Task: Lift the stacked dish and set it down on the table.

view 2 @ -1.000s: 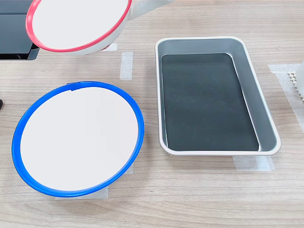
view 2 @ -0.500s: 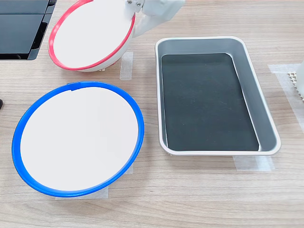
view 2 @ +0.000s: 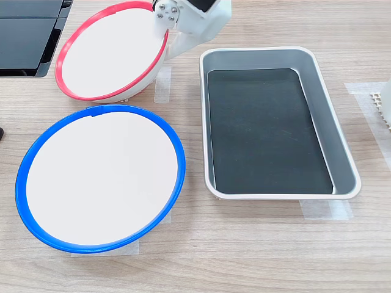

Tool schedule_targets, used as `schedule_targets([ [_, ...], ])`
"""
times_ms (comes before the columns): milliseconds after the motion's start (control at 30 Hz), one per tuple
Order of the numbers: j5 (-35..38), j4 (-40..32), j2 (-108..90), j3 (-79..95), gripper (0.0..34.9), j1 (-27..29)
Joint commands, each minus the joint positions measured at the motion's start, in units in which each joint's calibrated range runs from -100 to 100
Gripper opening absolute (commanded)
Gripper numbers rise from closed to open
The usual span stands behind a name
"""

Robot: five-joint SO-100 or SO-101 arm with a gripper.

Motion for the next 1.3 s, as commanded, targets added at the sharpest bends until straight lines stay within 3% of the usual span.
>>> schedule_targets([
  [0,-0.54,-2.62,0.05,-1.8,0.0,-1.07],
  [200,-0.49,-7.98,1.84,-0.16,0.0,-1.54],
  [467,2.05,-8.64,0.81,4.67,0.2,-0.03],
  [500,2.39,-8.64,0.56,5.49,0.6,0.16],
  [567,2.98,-8.64,-0.12,7.12,5.7,0.44],
  [600,3.17,-8.72,-0.47,7.85,6.4,0.53],
  [733,3.96,-8.64,-2.77,10.86,8.5,0.72],
  [833,4.54,-8.15,-5.16,13.04,7.9,0.81],
  [1000,5.27,1.02,-11.38,13.77,6.1,1.1],
  [1133,5.67,13.97,-21.45,14.13,5.3,0.63],
  [1267,4.54,20.74,-31.51,15.14,4.4,-2.95],
])
